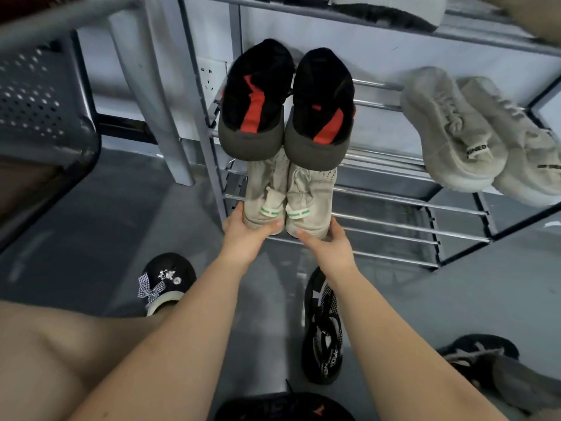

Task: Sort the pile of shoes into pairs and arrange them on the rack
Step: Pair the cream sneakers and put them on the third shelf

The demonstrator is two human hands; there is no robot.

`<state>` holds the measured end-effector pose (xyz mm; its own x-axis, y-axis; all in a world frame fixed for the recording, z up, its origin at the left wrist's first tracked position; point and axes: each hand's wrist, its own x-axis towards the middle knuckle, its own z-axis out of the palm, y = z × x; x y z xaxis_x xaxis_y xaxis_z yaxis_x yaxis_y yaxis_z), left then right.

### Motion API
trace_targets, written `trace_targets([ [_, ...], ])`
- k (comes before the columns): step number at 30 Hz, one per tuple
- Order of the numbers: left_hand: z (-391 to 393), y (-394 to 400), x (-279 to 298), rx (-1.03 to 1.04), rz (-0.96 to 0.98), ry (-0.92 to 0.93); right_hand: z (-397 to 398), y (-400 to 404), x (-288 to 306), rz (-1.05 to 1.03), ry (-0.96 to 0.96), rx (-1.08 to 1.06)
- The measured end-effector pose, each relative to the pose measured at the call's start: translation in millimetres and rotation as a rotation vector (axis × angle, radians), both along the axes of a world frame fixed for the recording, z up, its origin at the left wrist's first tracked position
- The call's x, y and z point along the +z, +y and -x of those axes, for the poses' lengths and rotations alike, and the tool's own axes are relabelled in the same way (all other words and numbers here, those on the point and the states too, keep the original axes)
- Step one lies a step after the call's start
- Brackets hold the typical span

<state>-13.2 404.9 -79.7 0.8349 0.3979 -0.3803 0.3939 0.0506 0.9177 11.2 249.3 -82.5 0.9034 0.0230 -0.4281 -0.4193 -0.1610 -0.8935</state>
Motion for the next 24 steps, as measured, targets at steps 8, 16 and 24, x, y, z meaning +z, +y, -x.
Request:
trace_targets([
  [8, -3, 2, 2, 0.13, -0.34, -0.001, -5, 5, 11, 0.311, -0.273, -0.027],
  [16, -39, 15, 9, 0.075, -0.497, 0.122, -44, 9, 3, 0.391, -0.278, 0.041],
  [24, -42, 18, -1, 0.082, -0.495, 0.145, -46, 15, -16, 0.449, -0.275, 0.025],
])
